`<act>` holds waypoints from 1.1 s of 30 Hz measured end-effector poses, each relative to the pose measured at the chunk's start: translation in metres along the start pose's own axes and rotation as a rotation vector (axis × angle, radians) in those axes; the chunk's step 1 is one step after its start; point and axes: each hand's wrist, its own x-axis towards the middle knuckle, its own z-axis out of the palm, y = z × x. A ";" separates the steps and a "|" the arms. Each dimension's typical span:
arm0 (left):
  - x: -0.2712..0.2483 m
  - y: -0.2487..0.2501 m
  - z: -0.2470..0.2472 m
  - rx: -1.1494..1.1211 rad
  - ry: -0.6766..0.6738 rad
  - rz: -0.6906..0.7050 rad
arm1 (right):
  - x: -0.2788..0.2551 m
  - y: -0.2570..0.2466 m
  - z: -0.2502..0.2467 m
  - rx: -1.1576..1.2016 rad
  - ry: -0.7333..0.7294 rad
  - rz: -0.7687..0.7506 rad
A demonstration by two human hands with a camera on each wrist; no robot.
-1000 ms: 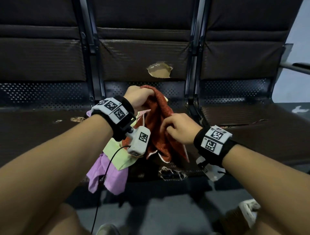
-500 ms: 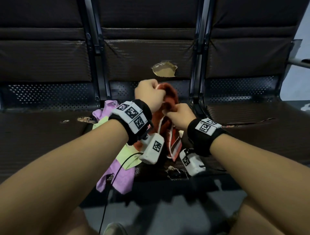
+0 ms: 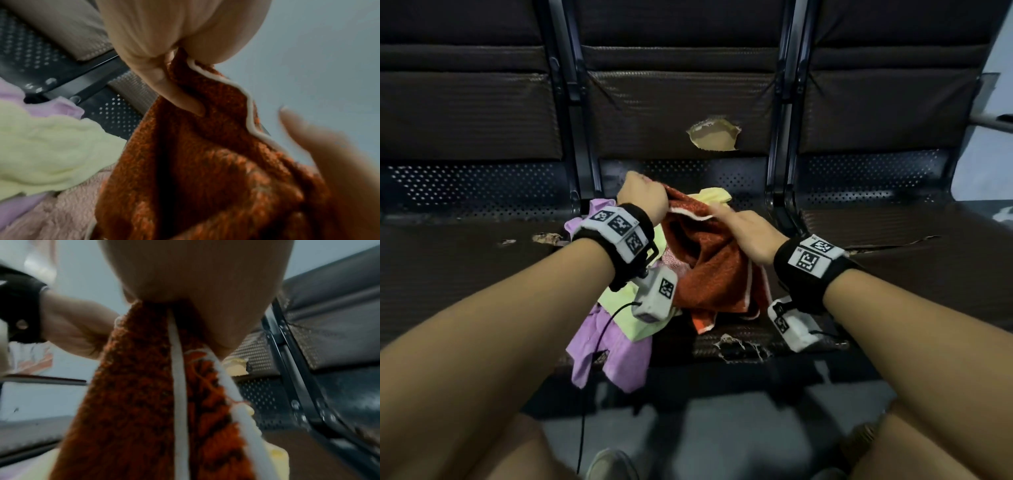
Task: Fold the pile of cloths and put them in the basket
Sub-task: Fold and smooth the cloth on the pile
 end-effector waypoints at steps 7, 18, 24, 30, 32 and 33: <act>-0.002 0.000 -0.007 -0.174 0.089 0.002 | -0.006 0.012 -0.007 -0.365 -0.029 -0.095; 0.005 -0.008 -0.016 -0.341 0.028 0.098 | -0.016 0.052 -0.021 -0.676 -0.229 0.141; 0.008 -0.033 -0.035 -0.027 -0.133 0.221 | -0.019 0.061 -0.051 -0.623 0.200 0.113; -0.009 -0.038 -0.041 0.334 -0.367 0.444 | -0.022 0.066 -0.066 -0.517 0.377 0.131; -0.013 -0.039 -0.040 0.403 -0.354 0.546 | -0.022 0.063 -0.070 -0.428 0.426 0.101; -0.012 -0.042 -0.041 0.448 -0.317 0.602 | -0.022 0.060 -0.072 -0.393 0.437 0.068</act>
